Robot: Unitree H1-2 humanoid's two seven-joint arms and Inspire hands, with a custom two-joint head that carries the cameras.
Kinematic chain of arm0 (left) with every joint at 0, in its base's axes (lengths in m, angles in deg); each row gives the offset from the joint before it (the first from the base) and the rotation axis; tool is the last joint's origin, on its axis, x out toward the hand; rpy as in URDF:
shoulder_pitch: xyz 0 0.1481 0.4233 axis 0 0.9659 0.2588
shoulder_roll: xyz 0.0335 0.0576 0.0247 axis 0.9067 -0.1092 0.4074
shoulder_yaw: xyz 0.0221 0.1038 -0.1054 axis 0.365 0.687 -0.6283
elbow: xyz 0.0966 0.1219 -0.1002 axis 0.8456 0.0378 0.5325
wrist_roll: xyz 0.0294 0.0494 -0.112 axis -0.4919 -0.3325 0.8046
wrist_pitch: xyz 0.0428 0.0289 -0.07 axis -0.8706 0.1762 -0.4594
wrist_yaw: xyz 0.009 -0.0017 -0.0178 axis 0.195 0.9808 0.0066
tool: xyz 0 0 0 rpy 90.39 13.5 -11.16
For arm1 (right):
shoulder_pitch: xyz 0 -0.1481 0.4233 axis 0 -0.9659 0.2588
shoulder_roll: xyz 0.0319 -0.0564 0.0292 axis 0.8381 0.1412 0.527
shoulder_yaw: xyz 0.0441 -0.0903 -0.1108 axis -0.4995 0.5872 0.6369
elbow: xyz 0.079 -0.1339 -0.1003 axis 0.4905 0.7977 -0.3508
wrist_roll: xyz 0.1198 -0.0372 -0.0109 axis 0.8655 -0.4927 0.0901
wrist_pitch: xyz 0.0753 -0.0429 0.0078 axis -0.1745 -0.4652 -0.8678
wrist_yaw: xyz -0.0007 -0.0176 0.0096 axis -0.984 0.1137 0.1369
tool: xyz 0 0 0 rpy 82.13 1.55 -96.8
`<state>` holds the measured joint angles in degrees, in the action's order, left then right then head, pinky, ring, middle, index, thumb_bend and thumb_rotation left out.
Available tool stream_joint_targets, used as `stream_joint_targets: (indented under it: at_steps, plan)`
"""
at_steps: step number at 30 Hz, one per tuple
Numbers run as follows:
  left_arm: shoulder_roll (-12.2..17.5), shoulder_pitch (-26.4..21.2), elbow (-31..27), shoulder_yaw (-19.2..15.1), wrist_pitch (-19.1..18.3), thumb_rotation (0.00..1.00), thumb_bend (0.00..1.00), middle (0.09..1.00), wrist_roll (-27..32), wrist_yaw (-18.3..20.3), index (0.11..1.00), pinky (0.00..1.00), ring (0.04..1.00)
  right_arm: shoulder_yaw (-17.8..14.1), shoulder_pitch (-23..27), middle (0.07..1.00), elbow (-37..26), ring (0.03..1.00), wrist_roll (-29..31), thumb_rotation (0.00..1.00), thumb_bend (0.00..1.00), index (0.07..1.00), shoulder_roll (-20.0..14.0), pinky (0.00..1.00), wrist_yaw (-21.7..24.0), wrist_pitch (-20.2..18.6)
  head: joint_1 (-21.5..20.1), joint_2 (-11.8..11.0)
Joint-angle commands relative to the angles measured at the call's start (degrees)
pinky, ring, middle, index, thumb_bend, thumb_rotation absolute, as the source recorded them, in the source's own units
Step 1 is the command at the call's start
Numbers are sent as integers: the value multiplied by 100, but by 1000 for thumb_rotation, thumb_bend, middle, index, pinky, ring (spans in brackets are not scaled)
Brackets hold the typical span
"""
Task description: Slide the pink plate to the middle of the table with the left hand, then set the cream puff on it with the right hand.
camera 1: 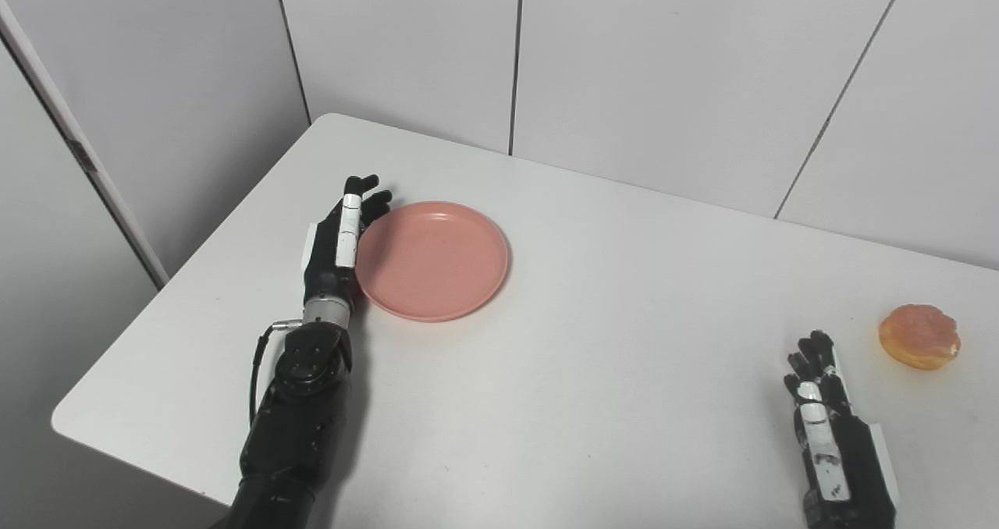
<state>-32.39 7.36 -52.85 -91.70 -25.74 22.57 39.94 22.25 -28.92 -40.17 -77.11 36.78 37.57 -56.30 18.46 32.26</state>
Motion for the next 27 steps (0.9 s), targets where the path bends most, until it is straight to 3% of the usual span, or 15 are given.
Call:
stream_joint_targets:
  at_steps: [1,12,27]
  plan:
    - [-27,-94,-194,94,5,1000,844,775,-86,139,788,802,792,-19,67,1000,-62,999,53,835,539,1000,-17,1000,35,221,-1,22]
    - [-263,-28,-465,430,-138,1000,814,778,-144,251,797,838,809,-27,78,1000,-61,993,82,838,569,1000,-10,1000,37,216,-64,42]
    - [-497,54,-560,764,-289,1000,807,806,-258,496,832,893,846,-24,89,1000,-67,996,78,826,539,1000,11,1000,32,251,-271,95]
